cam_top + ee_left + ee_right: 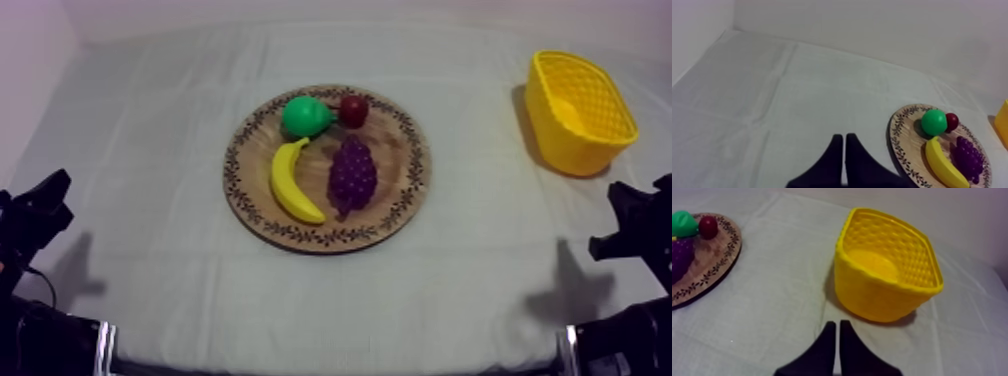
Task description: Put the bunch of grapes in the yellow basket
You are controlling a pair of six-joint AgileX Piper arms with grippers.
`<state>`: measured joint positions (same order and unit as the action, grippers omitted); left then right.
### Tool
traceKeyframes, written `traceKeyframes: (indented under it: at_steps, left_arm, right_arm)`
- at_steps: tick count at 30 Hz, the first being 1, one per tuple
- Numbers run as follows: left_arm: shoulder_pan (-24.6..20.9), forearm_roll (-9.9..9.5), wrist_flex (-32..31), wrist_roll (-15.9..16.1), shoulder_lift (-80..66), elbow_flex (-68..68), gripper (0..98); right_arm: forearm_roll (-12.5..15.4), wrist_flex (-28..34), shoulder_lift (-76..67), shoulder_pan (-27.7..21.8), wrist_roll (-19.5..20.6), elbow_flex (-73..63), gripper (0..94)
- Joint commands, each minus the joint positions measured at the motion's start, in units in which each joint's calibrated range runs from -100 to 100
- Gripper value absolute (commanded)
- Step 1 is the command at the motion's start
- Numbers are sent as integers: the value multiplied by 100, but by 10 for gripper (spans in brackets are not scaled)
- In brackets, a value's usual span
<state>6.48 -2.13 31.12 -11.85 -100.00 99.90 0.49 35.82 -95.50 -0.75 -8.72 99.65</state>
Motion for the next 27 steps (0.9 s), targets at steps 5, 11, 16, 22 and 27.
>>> traceKeyframes:
  at_steps: [5, 11, 16, 22, 27]
  left_arm:
    - [-1, 0, 0, 0, 0, -1, 1]
    - [-1, 0, 0, 0, 0, -1, 1]
    - [-1, 0, 0, 0, 0, -1, 1]
    - [-1, 0, 0, 2, 0, -1, 1]
    - [-1, 0, 0, 1, 0, -1, 1]
  right_arm:
    - [-36, -187, 756, 213, -57, -623, 4]
    - [-6, -104, 2356, 595, -143, -2183, 4]
    - [20, 432, 3793, 1032, -126, -3667, 4]
    - [53, 1519, 5360, 1547, 151, -5519, 5]
    - [38, 2497, 6465, 1932, 448, -7074, 4]
